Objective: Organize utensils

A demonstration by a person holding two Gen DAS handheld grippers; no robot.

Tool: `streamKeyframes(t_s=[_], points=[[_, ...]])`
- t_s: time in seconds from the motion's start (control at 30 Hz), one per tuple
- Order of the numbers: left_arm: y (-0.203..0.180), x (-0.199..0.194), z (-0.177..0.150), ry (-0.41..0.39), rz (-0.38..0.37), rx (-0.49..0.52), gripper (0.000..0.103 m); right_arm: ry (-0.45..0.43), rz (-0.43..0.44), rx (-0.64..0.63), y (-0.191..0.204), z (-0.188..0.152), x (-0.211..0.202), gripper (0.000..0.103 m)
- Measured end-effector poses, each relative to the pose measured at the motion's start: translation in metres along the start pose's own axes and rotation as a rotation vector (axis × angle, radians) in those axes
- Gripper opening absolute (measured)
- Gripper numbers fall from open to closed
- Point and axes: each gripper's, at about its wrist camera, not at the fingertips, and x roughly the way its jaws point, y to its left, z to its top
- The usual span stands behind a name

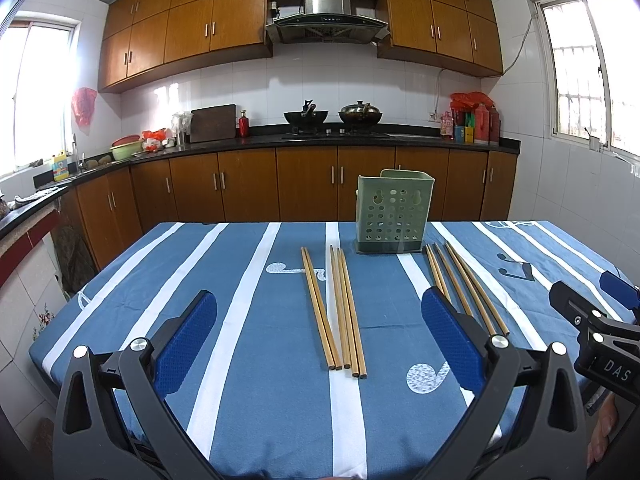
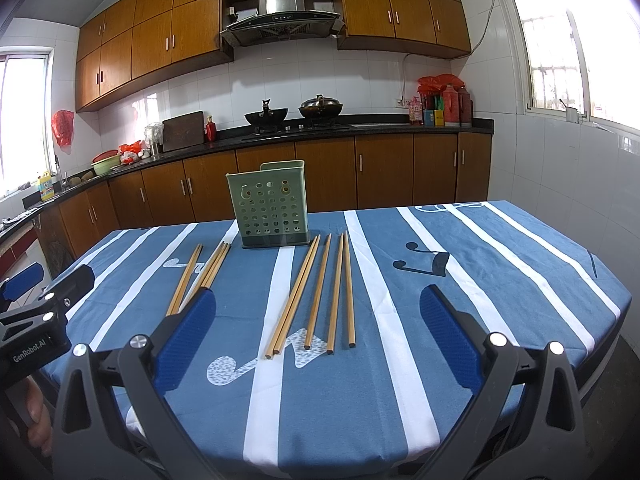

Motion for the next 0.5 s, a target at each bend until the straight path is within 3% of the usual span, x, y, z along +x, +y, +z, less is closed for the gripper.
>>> streamKeyframes(t_s=[0.5], points=[[0.0, 0.0001, 0.0, 0.002, 0.0, 0.0, 0.101, 0.0, 0.0, 0.001, -0.0001, -0.0002, 0.0004, 0.099]])
